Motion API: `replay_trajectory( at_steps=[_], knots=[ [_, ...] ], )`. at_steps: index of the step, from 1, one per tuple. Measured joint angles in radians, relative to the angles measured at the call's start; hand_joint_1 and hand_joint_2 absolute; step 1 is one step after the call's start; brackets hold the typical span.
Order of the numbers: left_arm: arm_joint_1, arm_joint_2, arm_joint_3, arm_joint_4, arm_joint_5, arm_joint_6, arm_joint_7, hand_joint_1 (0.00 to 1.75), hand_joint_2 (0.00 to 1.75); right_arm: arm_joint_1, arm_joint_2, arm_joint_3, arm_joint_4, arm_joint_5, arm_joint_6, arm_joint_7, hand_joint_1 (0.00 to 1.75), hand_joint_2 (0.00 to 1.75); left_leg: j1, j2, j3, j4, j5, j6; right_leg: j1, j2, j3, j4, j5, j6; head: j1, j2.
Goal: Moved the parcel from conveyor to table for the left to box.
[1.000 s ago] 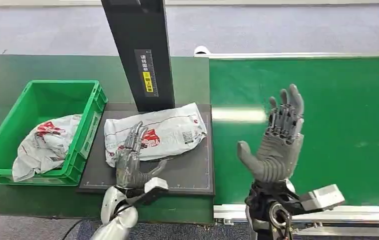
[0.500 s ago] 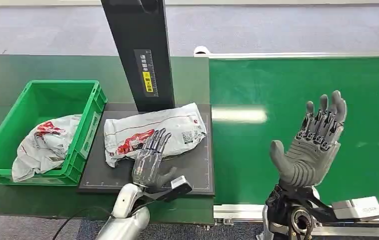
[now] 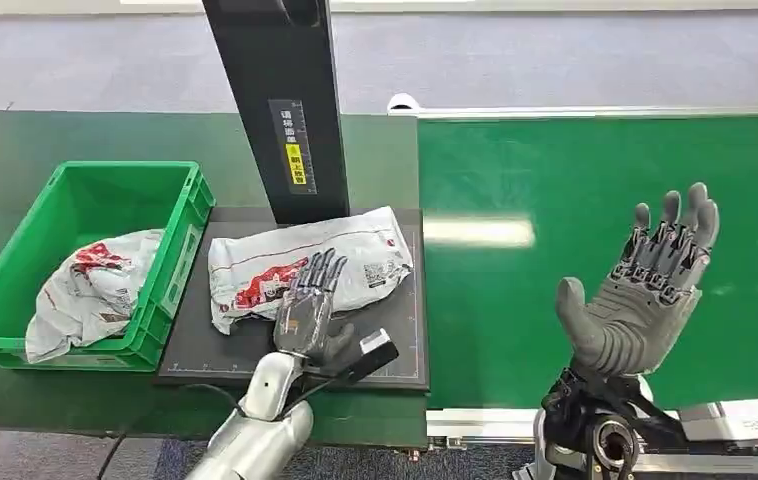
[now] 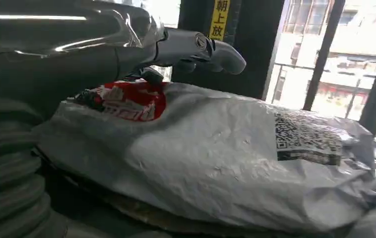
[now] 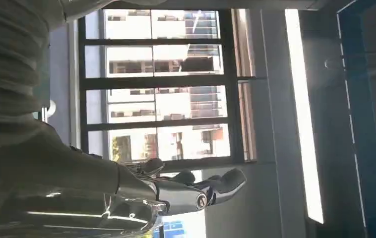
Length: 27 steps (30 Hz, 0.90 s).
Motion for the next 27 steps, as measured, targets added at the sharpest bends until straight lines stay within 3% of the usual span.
replay_trajectory(
  at_steps=[1,2,3,7,8,9,18,27],
  knots=[
    [-0.001,0.0,0.0,-0.003,-0.018,0.0,0.019,0.12,1.75,-0.002,0.0,0.001,0.0,0.005,-0.006,0.0,0.0,1.75,0.0,0.0,0.0,0.0,0.0,0.0,0.0,0.0,0.0,0.0,0.0,0.0,0.0,0.0],
    [-0.001,0.0,0.0,-0.003,-0.021,0.0,0.025,0.87,1.75,-0.004,0.0,0.001,0.0,0.007,-0.011,0.0,0.0,1.75,0.0,0.0,0.0,0.0,0.0,0.0,0.0,0.0,0.0,0.0,0.0,0.0,0.0,0.0],
    [-0.001,0.0,0.0,-0.004,-0.023,0.0,0.028,1.19,1.75,-0.005,0.0,0.002,0.0,0.009,-0.014,0.0,0.0,1.75,0.0,0.0,0.0,0.0,0.0,0.0,0.0,0.0,0.0,0.0,0.0,0.0,0.0,0.0],
    [0.001,0.0,0.001,-0.004,-0.029,0.0,0.03,1.19,1.75,-0.007,0.0,0.002,0.0,0.012,-0.017,0.0,0.0,1.75,0.0,0.0,0.0,0.0,0.0,0.0,0.0,0.0,0.0,0.0,0.0,0.0,0.0,0.0],
    [0.001,0.0,0.001,-0.004,-0.029,0.0,0.03,1.52,1.75,-0.007,0.0,0.002,0.0,0.012,-0.017,0.0,0.0,1.75,0.0,0.0,0.0,0.0,0.0,0.0,0.0,0.0,0.0,0.0,0.0,0.0,0.0,0.0],
    [0.002,0.0,0.003,-0.004,-0.029,0.0,0.029,1.62,1.75,-0.009,0.0,0.004,0.0,0.014,-0.031,0.0,0.0,1.75,0.0,0.0,0.0,0.0,0.0,0.0,0.0,0.0,0.0,0.0,0.0,0.0,0.0,0.0],
    [-0.007,-0.003,0.034,-0.004,0.0,0.0,-0.025,1.69,1.75,-0.018,0.0,0.008,0.0,0.011,-0.051,0.0,0.0,1.75,0.0,0.0,-0.001,0.0,0.0,0.0,0.0,0.0,-0.001,0.0,0.0,0.0,0.0,0.0],
    [-0.005,-0.006,0.073,-0.016,0.171,0.0,-0.248,1.75,1.75,-0.018,0.0,0.005,0.002,0.008,-0.045,0.0,0.0,1.75,0.0,0.0,-0.001,0.0,0.0,0.0,0.0,0.0,-0.001,0.0,0.0,0.0,0.0,0.0]
  ],
)
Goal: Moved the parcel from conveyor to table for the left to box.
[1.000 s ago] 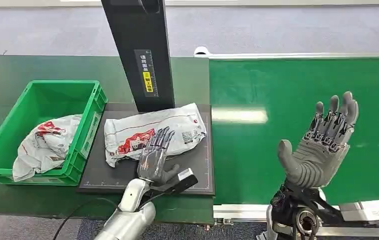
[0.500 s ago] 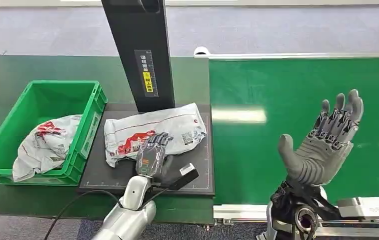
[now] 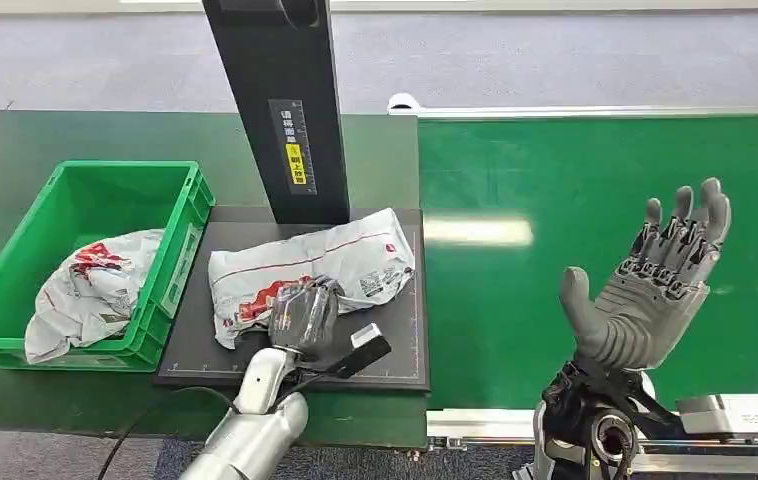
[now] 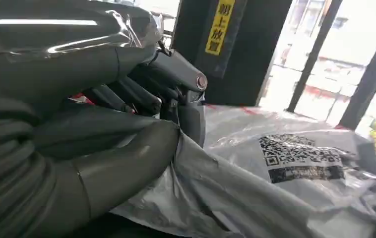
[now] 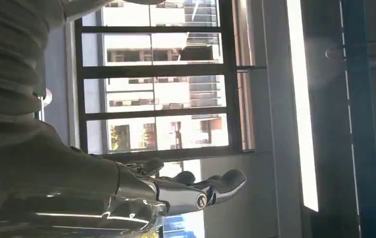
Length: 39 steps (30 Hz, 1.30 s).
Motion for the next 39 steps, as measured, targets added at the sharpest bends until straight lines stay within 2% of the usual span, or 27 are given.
replay_trajectory(
  at_steps=[2,5,9,12,18,23,30,36,37,38,39],
  knots=[
    [0.005,-0.002,0.01,-0.031,0.146,-0.003,-0.128,1.75,1.75,0.001,0.0,-0.006,0.006,-0.014,0.015,0.0,0.0,1.75,0.0,0.0,0.0,0.0,0.0,0.0,0.0,0.0,0.0,0.0,0.0,0.0,0.0,0.0],
    [0.059,0.0,0.008,-0.2,0.293,-0.073,-0.212,1.75,1.75,0.002,0.0,-0.032,0.017,-0.024,0.058,0.0,0.0,1.75,0.0,0.001,-0.001,0.0,0.0,0.0,0.0,0.0,-0.001,0.0,0.0,0.0,0.0,0.0],
    [0.156,0.027,-0.033,-0.535,0.364,-0.095,-0.211,1.73,1.75,0.011,0.0,-0.071,0.027,-0.031,0.078,0.0,0.0,1.75,0.0,0.0,-0.001,0.0,0.0,0.0,0.0,0.0,-0.001,0.0,0.0,0.0,0.0,0.0],
    [0.238,0.044,-0.054,-0.746,0.35,-0.055,-0.19,1.75,1.75,0.025,0.0,-0.098,0.027,-0.055,0.095,0.0,0.0,1.75,0.0,0.001,-0.002,0.0,-0.001,-0.001,0.0,0.0,-0.003,0.0,-0.001,0.0,0.0,0.0],
    [0.217,0.098,-0.017,-0.924,0.337,-0.023,-0.094,1.75,1.75,0.029,0.0,-0.141,0.027,-0.07,0.129,0.0,0.0,1.75,0.0,0.0,-0.002,0.0,0.0,0.0,0.0,0.0,-0.002,0.0,-0.001,0.0,0.0,0.0],
    [-0.008,0.216,0.122,-0.821,0.272,-0.099,0.067,1.75,1.75,0.033,0.0,-0.164,0.027,-0.072,0.163,0.0,0.0,1.75,0.002,0.0,-0.001,0.0,0.003,-0.002,0.002,0.0,-0.002,0.001,0.001,-0.002,0.0,0.0],
    [-0.347,0.405,0.307,-0.397,0.066,-0.016,0.156,1.75,1.75,0.054,0.0,-0.18,0.027,-0.082,0.203,0.0,0.0,1.75,0.003,0.004,-0.001,0.0,0.004,-0.004,0.003,0.003,-0.004,0.002,0.003,-0.003,0.0,0.0],
    [-0.531,0.521,0.379,-0.085,-0.112,-0.015,0.332,1.75,1.75,0.07,0.0,-0.189,0.028,-0.089,0.239,0.0,0.0,1.75,0.003,0.005,-0.003,0.0,0.004,-0.004,0.003,0.004,-0.006,0.002,0.003,-0.003,0.0,0.0],
    [-0.544,0.533,0.383,-0.057,-0.123,-0.015,0.342,1.45,1.75,0.072,0.0,-0.19,0.028,-0.09,0.243,0.0,0.0,1.75,0.003,0.005,-0.003,0.0,0.004,-0.004,0.003,0.004,-0.006,0.002,0.003,-0.003,0.0,0.0],
    [-0.556,0.541,0.388,-0.025,-0.13,-0.015,0.351,0.82,1.75,0.073,0.0,-0.191,0.029,-0.093,0.246,0.0,0.0,1.75,0.003,0.005,-0.004,0.0,0.004,-0.004,0.003,0.004,-0.006,0.002,0.003,-0.003,0.0,0.0],
    [-0.565,0.548,0.396,0.004,-0.137,-0.015,0.356,0.82,1.75,0.073,0.0,-0.192,0.031,-0.095,0.249,0.0,0.0,1.75,0.003,0.004,-0.004,0.0,0.004,-0.004,0.003,0.004,-0.006,0.002,0.003,-0.003,0.0,0.0]
  ],
)
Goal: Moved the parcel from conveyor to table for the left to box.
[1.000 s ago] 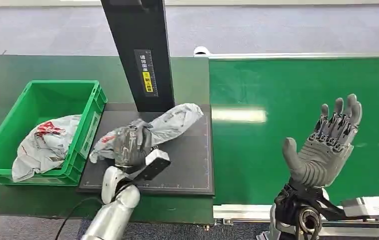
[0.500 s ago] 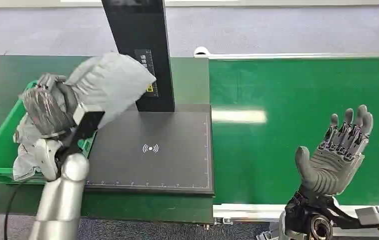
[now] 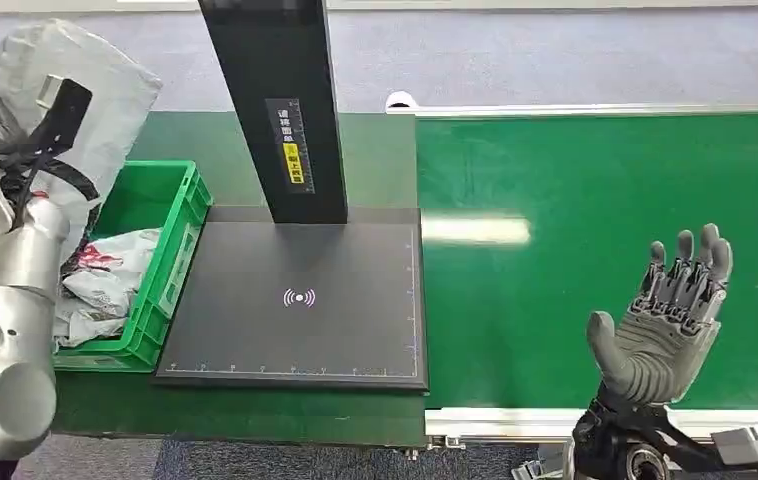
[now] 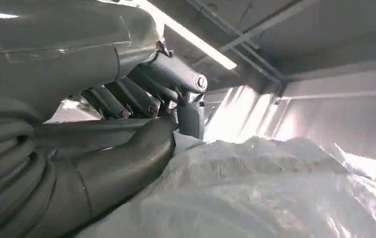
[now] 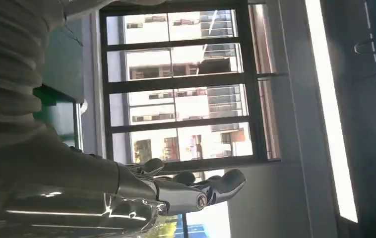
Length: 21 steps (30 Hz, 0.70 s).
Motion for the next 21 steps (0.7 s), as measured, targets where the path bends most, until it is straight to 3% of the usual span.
replay_trajectory(
  at_steps=[1,10,21],
  knots=[
    [-0.007,0.006,0.007,0.023,-0.002,0.0,0.002,0.0,1.75,0.001,0.0,-0.001,0.002,0.0,0.001,0.0,0.0,1.75,0.0,0.0,0.0,0.0,0.0,0.0,0.0,0.0,0.0,0.0,0.0,0.0,0.0,0.0],
    [-0.014,0.005,0.073,0.131,0.055,0.0,-0.13,0.0,1.75,0.004,0.0,-0.012,0.021,0.003,-0.002,0.0,0.0,1.75,0.0,0.0,0.0,0.0,0.0,0.0,0.0,0.0,0.0,0.0,0.0,0.0,0.0,0.0],
    [-0.015,-0.009,0.104,0.157,0.053,-0.002,-0.16,0.0,1.75,0.004,0.0,-0.028,0.046,0.008,-0.011,0.0,0.0,1.75,0.0,0.0,0.0,0.0,0.0,0.0,0.0,0.0,0.0,0.0,0.0,0.0,0.0,0.0]
  ],
)
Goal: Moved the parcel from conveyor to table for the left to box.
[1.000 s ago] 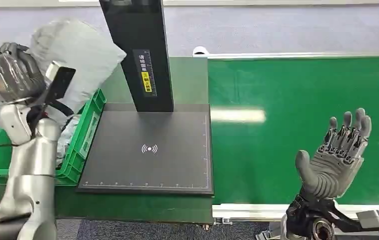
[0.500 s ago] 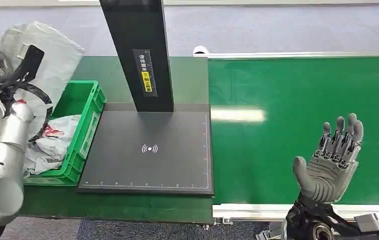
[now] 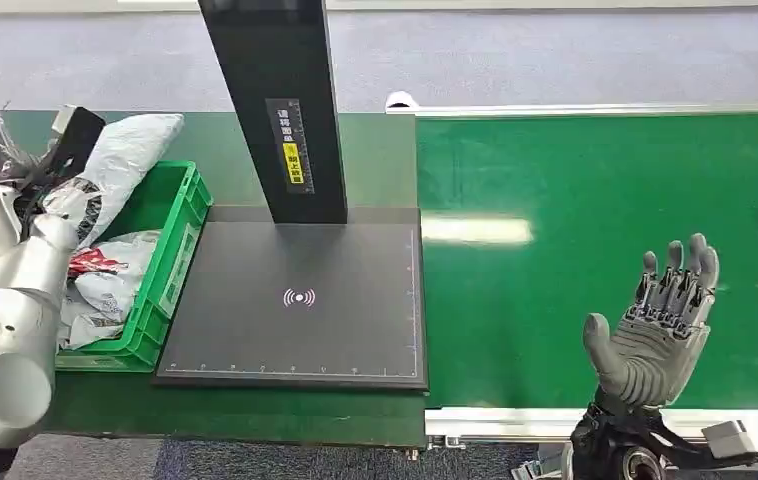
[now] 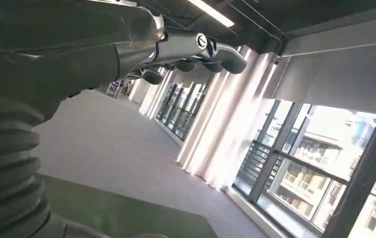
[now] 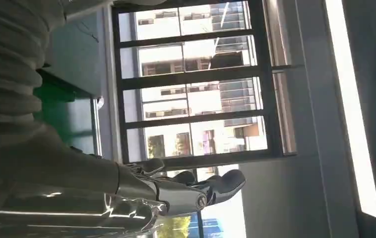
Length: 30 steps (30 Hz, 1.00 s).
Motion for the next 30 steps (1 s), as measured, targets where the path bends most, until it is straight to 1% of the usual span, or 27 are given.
replay_trajectory(
  at_steps=[14,16,17,18,20,21,23,24,25,26,28,30],
  knots=[
    [0.0,-0.01,0.013,0.002,-0.021,0.001,0.011,0.0,1.75,0.002,0.0,-0.013,0.008,0.002,-0.007,0.0,0.0,1.75,0.0,0.0,0.0,0.0,0.0,0.0,0.0,0.0,0.0,0.0,0.0,0.0,0.0,0.0],
    [0.0,-0.012,0.015,0.002,-0.002,0.002,-0.014,0.0,1.75,0.002,0.0,-0.014,0.01,0.004,-0.008,0.0,0.0,1.75,0.0,0.0,0.0,0.0,0.0,0.0,0.0,0.0,0.0,0.0,0.0,0.0,0.0,0.0],
    [0.0,-0.015,0.023,0.002,0.037,-0.003,-0.065,0.0,1.75,0.002,0.0,-0.014,0.011,0.005,-0.011,0.0,0.0,1.75,0.0,0.0,0.0,0.0,0.0,0.0,0.0,0.0,-0.001,0.0,0.0,0.0,0.0,0.0],
    [0.001,-0.024,0.036,-0.002,0.117,-0.036,-0.161,0.0,1.75,0.003,0.0,-0.015,0.012,0.008,-0.017,0.0,0.0,1.75,0.0,0.0,0.0,0.0,0.0,0.0,0.0,0.0,0.0,0.0,0.0,0.0,0.0,0.0],
    [0.021,-0.061,0.072,-0.049,0.374,-0.175,-0.408,0.0,1.75,0.006,0.0,-0.015,0.013,0.014,-0.032,0.0,0.0,1.75,0.0,-0.001,0.0,0.0,0.0,0.0,0.0,-0.001,0.0,0.0,0.0,0.0,0.001,0.0],
    [0.06,-0.095,0.073,-0.13,0.537,-0.289,-0.509,0.0,1.75,0.008,0.0,-0.015,0.015,0.021,-0.038,0.0,0.0,1.75,-0.001,-0.002,-0.001,0.0,0.0,0.0,-0.001,-0.001,0.001,0.0,0.0,0.0,-0.002,0.0],
    [0.196,-0.158,0.026,-0.321,0.81,-0.417,-0.576,0.0,1.75,0.01,0.001,-0.008,0.021,0.046,-0.063,0.0,0.0,1.75,-0.003,0.001,0.001,-0.001,-0.002,0.0,-0.003,0.001,0.002,0.0,0.0,0.001,0.002,0.0],
    [0.304,-0.177,-0.03,-0.444,0.94,-0.416,-0.585,0.0,1.75,0.013,0.001,-0.001,0.026,0.062,-0.079,0.0,0.0,1.75,-0.003,0.006,0.003,-0.001,-0.005,-0.001,-0.003,0.007,0.002,0.0,0.0,0.001,0.002,0.0],
    [0.417,-0.193,-0.117,-0.583,1.053,-0.375,-0.59,0.0,1.75,0.016,0.0,0.01,0.038,0.075,-0.101,0.0,0.0,1.75,-0.003,0.012,0.005,0.0,-0.007,0.001,-0.003,0.012,0.002,0.0,-0.001,0.001,0.002,0.0],
    [0.512,-0.2,-0.203,-0.682,1.125,-0.334,-0.592,0.0,1.75,0.019,0.0,0.019,0.048,0.081,-0.119,0.0,0.0,1.75,-0.003,0.013,0.004,0.0,-0.007,0.001,-0.003,0.013,0.0,-0.001,-0.001,0.001,0.002,0.0],
    [0.664,-0.209,-0.396,-0.854,1.187,-0.279,-0.593,0.0,1.75,0.02,0.0,0.043,0.079,0.1,-0.151,0.0,0.0,1.75,-0.003,0.005,0.002,0.0,-0.008,0.002,-0.003,0.006,0.001,-0.002,-0.005,0.005,0.003,0.0],
    [0.789,-0.216,-0.59,-0.999,1.208,-0.212,-0.596,0.0,1.75,0.007,-0.003,0.079,0.15,0.121,-0.178,0.001,0.0,1.75,-0.003,0.004,0.001,0.0,-0.009,0.003,-0.003,0.005,0.003,-0.002,-0.006,0.006,0.003,0.0]
  ],
)
